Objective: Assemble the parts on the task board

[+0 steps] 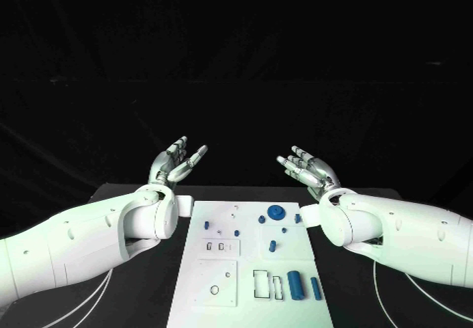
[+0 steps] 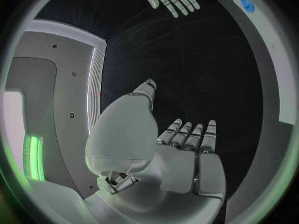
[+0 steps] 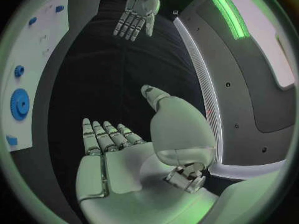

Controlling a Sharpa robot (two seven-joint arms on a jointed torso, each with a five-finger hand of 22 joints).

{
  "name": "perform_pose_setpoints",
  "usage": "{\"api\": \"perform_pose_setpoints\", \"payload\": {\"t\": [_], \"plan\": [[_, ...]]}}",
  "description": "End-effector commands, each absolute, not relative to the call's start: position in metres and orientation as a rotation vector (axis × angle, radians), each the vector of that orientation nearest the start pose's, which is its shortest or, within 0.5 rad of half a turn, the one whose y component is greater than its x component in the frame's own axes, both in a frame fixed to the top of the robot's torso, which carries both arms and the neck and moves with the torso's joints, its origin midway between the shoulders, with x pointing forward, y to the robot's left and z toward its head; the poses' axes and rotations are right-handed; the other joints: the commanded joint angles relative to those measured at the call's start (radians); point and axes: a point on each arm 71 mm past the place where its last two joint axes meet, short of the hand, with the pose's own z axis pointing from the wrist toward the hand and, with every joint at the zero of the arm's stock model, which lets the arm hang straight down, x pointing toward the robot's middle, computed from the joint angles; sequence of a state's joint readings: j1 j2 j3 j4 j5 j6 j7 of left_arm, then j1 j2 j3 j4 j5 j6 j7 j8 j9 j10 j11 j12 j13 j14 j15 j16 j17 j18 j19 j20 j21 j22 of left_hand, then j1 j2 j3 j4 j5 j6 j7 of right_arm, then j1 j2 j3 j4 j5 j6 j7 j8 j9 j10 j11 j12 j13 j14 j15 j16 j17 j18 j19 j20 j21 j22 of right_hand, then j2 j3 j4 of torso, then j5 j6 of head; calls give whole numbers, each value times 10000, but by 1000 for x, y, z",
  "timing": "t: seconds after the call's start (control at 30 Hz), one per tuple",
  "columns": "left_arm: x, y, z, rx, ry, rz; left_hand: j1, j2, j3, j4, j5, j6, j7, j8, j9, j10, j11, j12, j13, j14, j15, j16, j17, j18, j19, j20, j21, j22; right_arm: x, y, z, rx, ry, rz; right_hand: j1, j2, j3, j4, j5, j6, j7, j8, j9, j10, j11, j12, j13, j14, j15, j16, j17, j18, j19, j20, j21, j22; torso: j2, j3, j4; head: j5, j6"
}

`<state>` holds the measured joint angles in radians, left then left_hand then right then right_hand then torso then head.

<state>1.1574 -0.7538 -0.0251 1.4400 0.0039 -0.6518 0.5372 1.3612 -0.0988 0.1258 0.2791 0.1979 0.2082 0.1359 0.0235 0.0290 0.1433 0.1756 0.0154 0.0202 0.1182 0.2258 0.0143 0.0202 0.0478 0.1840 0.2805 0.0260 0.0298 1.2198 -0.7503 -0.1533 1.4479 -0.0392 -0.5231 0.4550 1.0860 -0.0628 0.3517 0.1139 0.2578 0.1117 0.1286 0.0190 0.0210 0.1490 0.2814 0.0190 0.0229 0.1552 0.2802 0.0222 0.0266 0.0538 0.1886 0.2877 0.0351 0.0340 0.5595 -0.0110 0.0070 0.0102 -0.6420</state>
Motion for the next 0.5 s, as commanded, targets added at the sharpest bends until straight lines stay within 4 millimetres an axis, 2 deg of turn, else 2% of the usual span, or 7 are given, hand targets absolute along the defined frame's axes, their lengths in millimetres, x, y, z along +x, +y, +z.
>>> {"api": "perform_pose_setpoints", "payload": {"t": [0.03, 0.13, 0.17, 0.27, 0.33, 0.4, 0.5], "plan": [[503, 207, -188, -10882, 11533, -13450, 400, 12, 33, 126, 72, 176, 950, 75, 32, 55, 147, 71, 25, 28, 128, 64, 23, 191, 36, 141, 71, 25, 495, -188, -207, 9752, 14914, 14395, 1207, -165, 437, -611, -171, 1160, 1729, 353, 246, 1543, -18, 313, 161, 1517, -87, 425, 264, 304, 676, 51, 338, 170, 3, -2, 1, 0, 1], [503, 207, -188, -10882, 11533, -13450, 466, 65, 62, 121, 68, 296, 1013, 107, 57, 186, 221, 91, 42, 135, 140, 89, 47, 175, 74, 142, 92, 35, 496, -188, -207, 9665, 15009, 14444, 1587, -268, 597, -957, -356, 2106, 1713, 660, 449, 2803, -90, 527, 251, 2745, -228, 779, 471, 447, 1205, 37, 590, 293, 3, -2, 1, 0, 1], [499, 224, -186, -10907, 11557, -13597, 519, 119, 87, 113, 54, 464, 1091, 149, 88, 377, 310, 116, 62, 386, 176, 149, 98, 189, 162, 138, 126, 52, 502, -205, -201, 7041, 14942, 13404, 1796, -336, 707, -1181, -394, 3001, 1696, 957, 638, 4147, -202, 750, 334, 3941, -389, 1125, 662, 615, 1960, 37, 926, 453, 96, 8, 1, 20, -234], [498, 225, -186, -10889, 11615, -13714, 646, 222, 143, 89, 40, 1019, 1330, 290, 186, 1057, 583, 200, 123, 1237, 321, 397, 263, 263, 800, 144, 343, 163, 503, -208, -200, 6271, 14970, 12875, 2029, -463, 916, -1526, -339, 4457, 1630, 1412, 926, 6173, -365, 960, 403, 6147, -654, 1708, 968, 903, 3876, 13, 1717, 797, 88, 3, 14, 3, -318], [498, 225, -186, -10857, 11669, -13773, 714, 260, 173, 78, 32, 1390, 1428, 389, 252, 1497, 701, 240, 154, 1704, 400, 543, 348, 251, 1268, 138, 506, 236, 503, -210, -198, 5726, 15036, 12551, 2075, -512, 1035, -1646, -290, 5018, 1597, 1562, 1025, 6867, -434, 957, 421, 6546, -756, 1775, 992, 1011, 4677, 10, 2048, 917, 117, 11, 27, -14, -402], [497, 226, -186, -10812, 11728, -13809, 811, 298, 222, 47, 23, 2109, 1538, 608, 385, 2412, 890, 410, 242, 2703, 291, 875, 535, 418, 2273, 124, 851, 406, 504, -210, -196, 5193, 15100, 12258, 2093, -580, 1121, -1731, -258, 5601, 1553, 1731, 1129, 7208, -505, 956, 425, 6843, -845, 1835, 1011, 1101, 4945, 3, 2177, 940, 177, 14, 29, -33, -410], [496, 227, -185, -10650, 11927, -13908, 1005, 281, 303, 10, 15, 3266, 1515, 957, 601, 4058, 888, 606, 325, 4766, 99, 1542, 899, 753, 4397, 103, 1628, 720, 504, -210, -192, 4147, 15389, 11754, 2055, -751, 1306, -1850, -235, 6860, 1408, 2028, 1319, 7916, -680, 870, 415, 7544, -1052, 1945, 1042, 1268, 5486, -32, 2394, 947, 292, 30, 12, -48, -422]]}}
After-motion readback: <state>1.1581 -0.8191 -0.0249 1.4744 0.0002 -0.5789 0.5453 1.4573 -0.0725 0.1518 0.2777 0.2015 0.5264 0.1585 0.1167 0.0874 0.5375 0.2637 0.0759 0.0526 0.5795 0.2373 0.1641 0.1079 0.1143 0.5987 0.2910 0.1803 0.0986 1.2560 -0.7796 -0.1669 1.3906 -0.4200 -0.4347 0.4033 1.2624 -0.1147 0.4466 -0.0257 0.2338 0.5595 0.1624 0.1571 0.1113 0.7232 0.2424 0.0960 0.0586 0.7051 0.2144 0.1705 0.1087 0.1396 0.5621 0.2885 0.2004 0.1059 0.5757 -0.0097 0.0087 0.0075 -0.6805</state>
